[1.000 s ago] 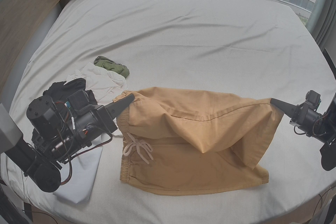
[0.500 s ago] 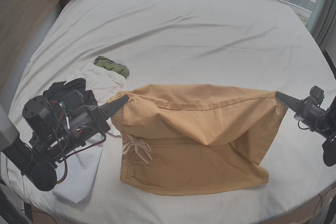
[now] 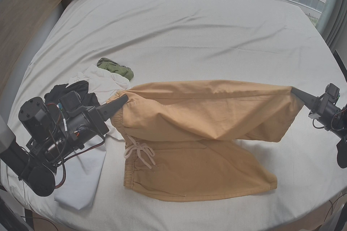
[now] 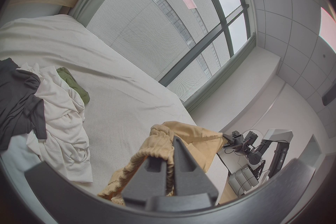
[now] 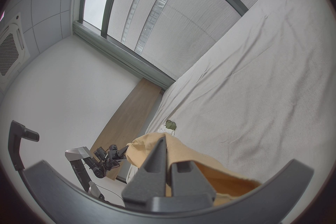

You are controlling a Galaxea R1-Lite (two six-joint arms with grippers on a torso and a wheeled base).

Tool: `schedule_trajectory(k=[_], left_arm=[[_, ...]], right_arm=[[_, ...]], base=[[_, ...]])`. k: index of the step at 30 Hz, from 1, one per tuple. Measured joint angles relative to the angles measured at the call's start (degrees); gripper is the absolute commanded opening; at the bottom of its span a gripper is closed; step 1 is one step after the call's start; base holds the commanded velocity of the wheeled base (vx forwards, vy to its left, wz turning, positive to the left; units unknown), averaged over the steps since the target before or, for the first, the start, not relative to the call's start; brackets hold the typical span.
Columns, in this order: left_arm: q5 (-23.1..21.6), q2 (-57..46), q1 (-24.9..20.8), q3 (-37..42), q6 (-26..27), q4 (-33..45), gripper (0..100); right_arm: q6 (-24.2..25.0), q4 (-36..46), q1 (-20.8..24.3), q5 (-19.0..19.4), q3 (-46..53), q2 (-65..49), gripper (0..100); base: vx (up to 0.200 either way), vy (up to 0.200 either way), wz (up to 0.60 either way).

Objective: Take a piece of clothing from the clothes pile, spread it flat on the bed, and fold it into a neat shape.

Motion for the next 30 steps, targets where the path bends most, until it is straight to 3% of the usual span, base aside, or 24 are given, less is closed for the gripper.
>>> schedule_trajectory(k=[30], left_arm=[[-0.2, -0.3, 1.9, 0.0, 0.0, 0.0, 0]], right_arm=[[0.5, 0.0, -3.6, 1.4, -1.7, -0.4, 0]], base=[[0.0, 0.0, 0.0]])
